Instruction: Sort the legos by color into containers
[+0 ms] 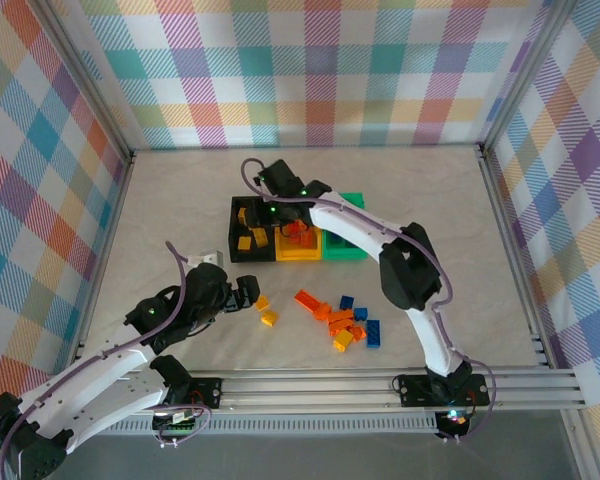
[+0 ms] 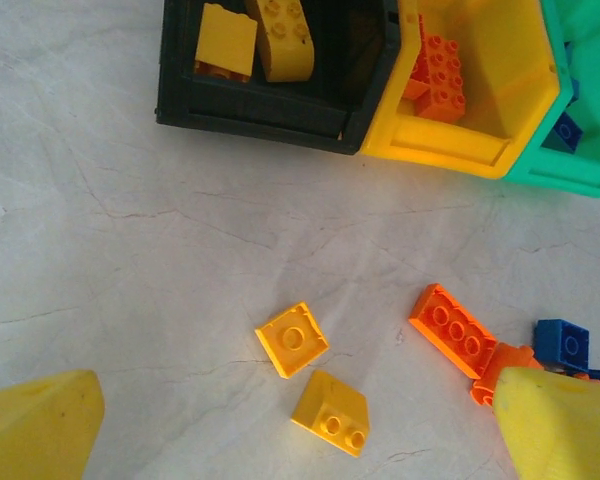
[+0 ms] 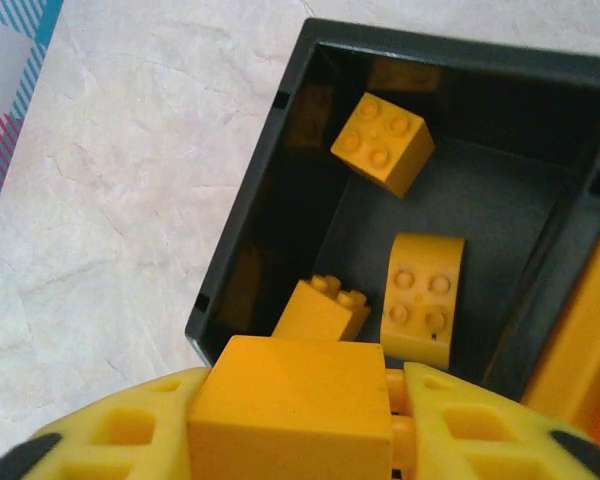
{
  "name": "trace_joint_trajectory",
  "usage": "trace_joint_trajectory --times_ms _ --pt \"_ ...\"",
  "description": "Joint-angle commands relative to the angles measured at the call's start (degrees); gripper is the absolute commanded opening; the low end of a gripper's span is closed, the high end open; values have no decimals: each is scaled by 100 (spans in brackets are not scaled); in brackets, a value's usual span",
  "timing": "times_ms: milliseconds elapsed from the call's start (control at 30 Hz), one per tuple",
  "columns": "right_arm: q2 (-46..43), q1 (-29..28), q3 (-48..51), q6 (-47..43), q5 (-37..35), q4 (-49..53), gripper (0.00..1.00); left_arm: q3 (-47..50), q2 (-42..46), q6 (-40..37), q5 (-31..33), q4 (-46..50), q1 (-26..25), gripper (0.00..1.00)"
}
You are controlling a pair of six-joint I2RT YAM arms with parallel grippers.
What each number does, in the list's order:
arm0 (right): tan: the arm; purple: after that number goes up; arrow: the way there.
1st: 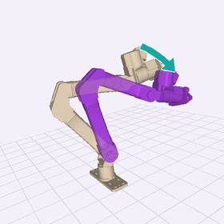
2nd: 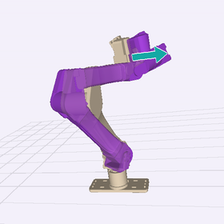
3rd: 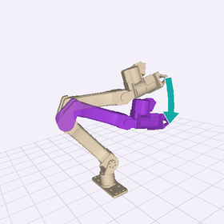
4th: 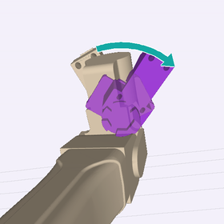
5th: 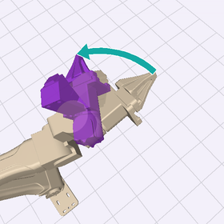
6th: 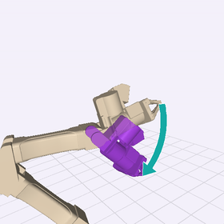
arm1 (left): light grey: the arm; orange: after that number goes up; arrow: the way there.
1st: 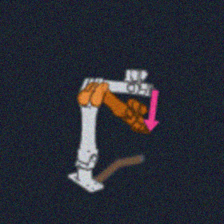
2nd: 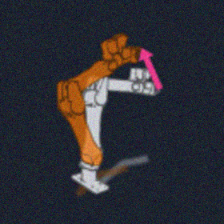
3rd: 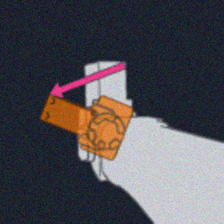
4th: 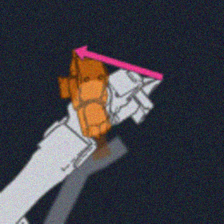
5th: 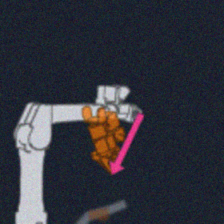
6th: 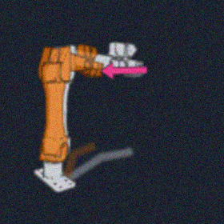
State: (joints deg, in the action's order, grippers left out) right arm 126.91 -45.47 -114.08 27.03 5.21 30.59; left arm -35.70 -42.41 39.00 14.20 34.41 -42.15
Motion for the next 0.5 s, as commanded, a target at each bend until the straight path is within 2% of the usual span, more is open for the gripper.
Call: trace_joint_trajectory --times_ms 0,67,133,333,467 --pt "183 -34 -406 -171 -58 433 57 52 -37 -26 -37 51 84 100" --pt "116 -41 -352 -207 -142 357 64 39 -65 -48 -68 33 96 100" --pt "-62 -31 -144 -209 -222 197 67 13 -99 -60 -90 24 109 100" --pt "-962 -14 858 -104 -424 -289 70 -54 -196 -117 -146 -49 111 100" --pt "-1818 -15 1996 253 -706 -325 70 -91 -254 -118 -228 -145 121 100"
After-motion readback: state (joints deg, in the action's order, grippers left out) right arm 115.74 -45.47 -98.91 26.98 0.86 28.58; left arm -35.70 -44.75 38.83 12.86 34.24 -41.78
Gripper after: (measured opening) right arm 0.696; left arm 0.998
